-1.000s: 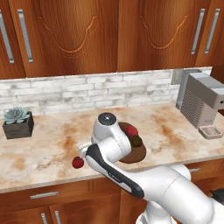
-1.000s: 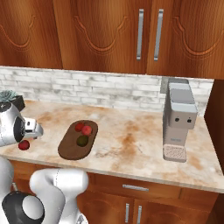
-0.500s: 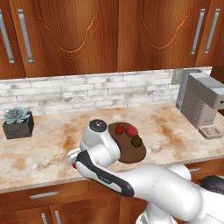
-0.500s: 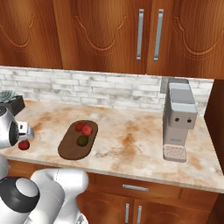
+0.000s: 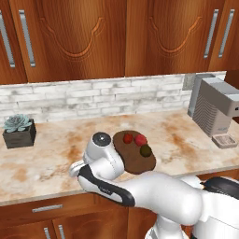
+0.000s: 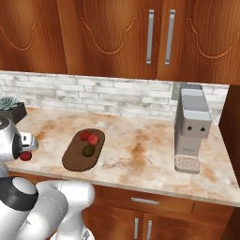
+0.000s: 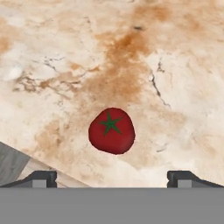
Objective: Place the avocado, onion, tomato, and bell pepper on the cutting board.
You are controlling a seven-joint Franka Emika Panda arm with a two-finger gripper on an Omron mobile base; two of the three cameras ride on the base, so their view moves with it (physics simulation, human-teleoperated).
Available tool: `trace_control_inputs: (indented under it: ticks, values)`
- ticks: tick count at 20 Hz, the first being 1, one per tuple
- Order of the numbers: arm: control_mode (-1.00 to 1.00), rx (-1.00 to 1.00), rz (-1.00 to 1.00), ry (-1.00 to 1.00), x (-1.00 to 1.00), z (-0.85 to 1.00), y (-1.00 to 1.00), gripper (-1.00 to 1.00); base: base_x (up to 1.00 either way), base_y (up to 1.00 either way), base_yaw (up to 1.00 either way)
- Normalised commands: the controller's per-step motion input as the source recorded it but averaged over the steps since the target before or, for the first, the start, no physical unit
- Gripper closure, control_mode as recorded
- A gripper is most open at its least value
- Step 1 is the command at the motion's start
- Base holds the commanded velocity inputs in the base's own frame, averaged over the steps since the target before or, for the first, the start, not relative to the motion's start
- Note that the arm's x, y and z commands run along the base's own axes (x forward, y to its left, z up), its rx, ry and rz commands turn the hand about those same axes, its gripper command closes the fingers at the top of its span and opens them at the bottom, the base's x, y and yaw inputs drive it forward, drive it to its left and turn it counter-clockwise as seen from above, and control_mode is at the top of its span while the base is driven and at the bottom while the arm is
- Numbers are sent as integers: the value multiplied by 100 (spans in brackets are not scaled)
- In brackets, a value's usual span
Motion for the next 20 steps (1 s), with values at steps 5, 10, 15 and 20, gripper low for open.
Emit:
trace_control_inputs:
  ticks: [5, 10, 15, 20]
  values:
    - [-100, -2, 0, 0, 25, -22, 11, -100, 0, 0, 0]
    - [-100, -2, 0, 0, 18, -25, 21, -100, 0, 0, 0]
    - [-100, -2, 0, 1, 15, -24, 7, -100, 0, 0, 0]
    - [-100, -1, 0, 0, 16, -24, 0, -100, 0, 0, 0]
